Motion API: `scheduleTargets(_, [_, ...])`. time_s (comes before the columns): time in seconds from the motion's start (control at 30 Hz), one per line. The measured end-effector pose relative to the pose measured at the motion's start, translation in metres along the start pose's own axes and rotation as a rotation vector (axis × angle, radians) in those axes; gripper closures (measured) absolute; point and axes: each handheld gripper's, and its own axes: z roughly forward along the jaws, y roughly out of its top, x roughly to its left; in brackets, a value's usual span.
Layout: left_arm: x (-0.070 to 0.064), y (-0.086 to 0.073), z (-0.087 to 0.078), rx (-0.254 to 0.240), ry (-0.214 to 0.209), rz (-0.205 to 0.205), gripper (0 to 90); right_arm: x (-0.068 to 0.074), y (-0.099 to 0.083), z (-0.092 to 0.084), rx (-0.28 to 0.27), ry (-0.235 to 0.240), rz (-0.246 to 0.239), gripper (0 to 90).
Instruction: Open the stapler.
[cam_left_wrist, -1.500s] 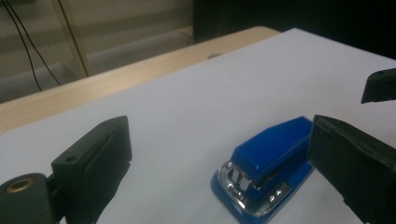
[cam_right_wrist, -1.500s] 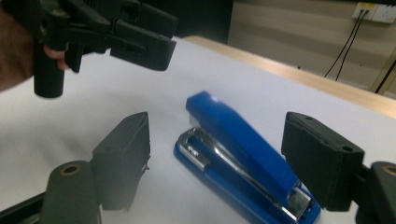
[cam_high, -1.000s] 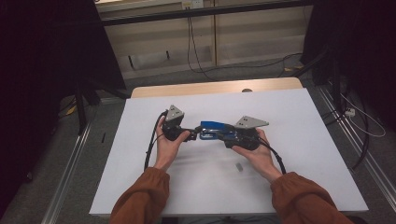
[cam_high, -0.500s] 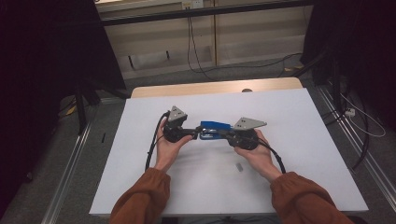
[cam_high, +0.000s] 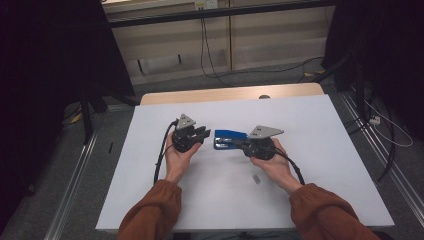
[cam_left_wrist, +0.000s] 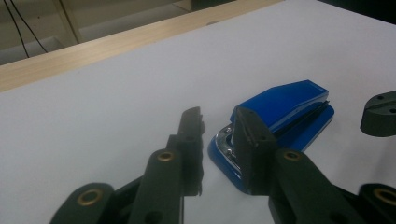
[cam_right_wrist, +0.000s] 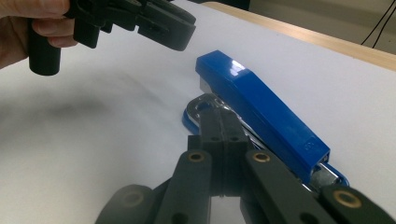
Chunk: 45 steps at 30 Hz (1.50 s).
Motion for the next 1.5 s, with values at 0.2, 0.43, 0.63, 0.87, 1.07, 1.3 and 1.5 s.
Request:
scheduleTargets(0.2, [0.000,-0.001,0.001,0.011,-0.002,0.002,90.0,0.004,0.005,0.006,0.014,0.022,-0.007,90.0])
scheduleTargets(0.43, [-0.003,-0.004,0.005,0.032,-0.009,-0.003,90.0,0.005,0.011,0.019,0.047,0.037,-0.019,90.0])
scheduleTargets(0.63, [-0.004,-0.007,0.011,0.059,-0.009,0.010,90.0,0.005,0.014,0.027,0.072,0.042,-0.034,90.0])
scheduleTargets(0.87, [-0.004,-0.008,0.015,0.070,-0.014,0.015,90.0,0.008,0.018,0.038,0.100,0.036,-0.063,90.0])
scheduleTargets(1.07, [-0.004,-0.011,0.021,0.086,-0.012,0.016,90.0,0.005,0.016,0.048,0.145,0.031,-0.063,90.0])
scheduleTargets(1.3, [-0.003,-0.010,0.021,0.086,-0.011,0.019,90.0,0.002,0.016,0.054,0.163,-0.001,-0.080,90.0])
scheduleTargets(1.5, [-0.003,-0.010,0.021,0.085,-0.012,0.024,90.0,0.000,0.014,0.055,0.175,-0.009,-0.073,90.0])
